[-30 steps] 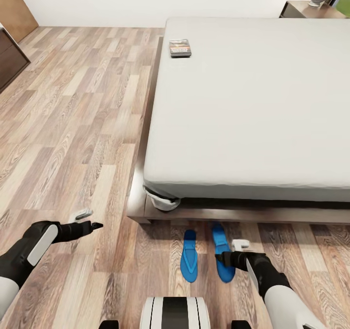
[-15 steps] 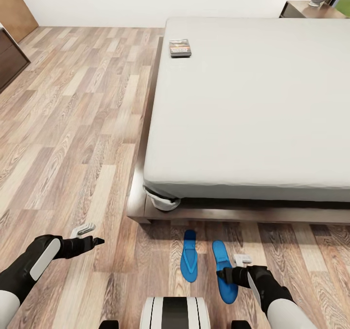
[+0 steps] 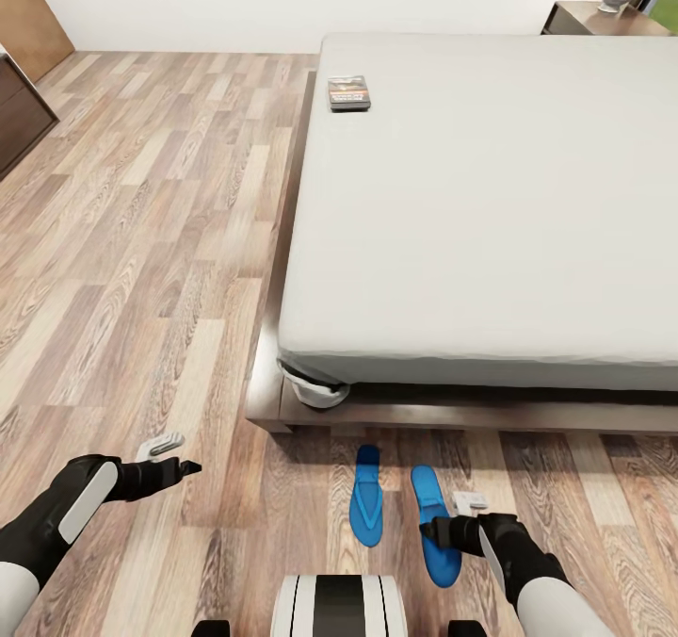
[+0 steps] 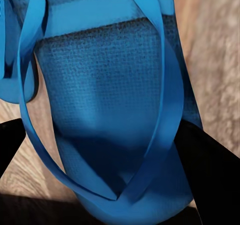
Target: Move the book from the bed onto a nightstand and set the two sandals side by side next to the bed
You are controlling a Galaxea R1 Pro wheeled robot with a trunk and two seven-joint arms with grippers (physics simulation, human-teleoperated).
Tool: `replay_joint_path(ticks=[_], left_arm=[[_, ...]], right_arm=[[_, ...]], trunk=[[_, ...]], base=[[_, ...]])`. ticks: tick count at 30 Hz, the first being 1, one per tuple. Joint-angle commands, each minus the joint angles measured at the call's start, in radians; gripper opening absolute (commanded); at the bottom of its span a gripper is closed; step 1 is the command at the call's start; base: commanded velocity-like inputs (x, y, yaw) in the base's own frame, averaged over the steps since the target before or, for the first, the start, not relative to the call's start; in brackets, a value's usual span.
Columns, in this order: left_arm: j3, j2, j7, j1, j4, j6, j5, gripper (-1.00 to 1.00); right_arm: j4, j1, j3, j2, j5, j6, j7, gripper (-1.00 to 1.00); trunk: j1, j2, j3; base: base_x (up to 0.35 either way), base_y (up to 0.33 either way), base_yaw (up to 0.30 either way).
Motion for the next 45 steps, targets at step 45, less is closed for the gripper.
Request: replay_joint_path(ticks=[45], left_arm=[[0.001,-0.010,0.035,0.000,-0.013,0.001,-0.006,1.00]], right_arm=[[-0.004,-0.058,0.082,0.017,0.014,-0.038,0.002,-1.00]], trunk=[[0.038,-0.070,-0.032]], base=[[0.000,0.000,0.000]])
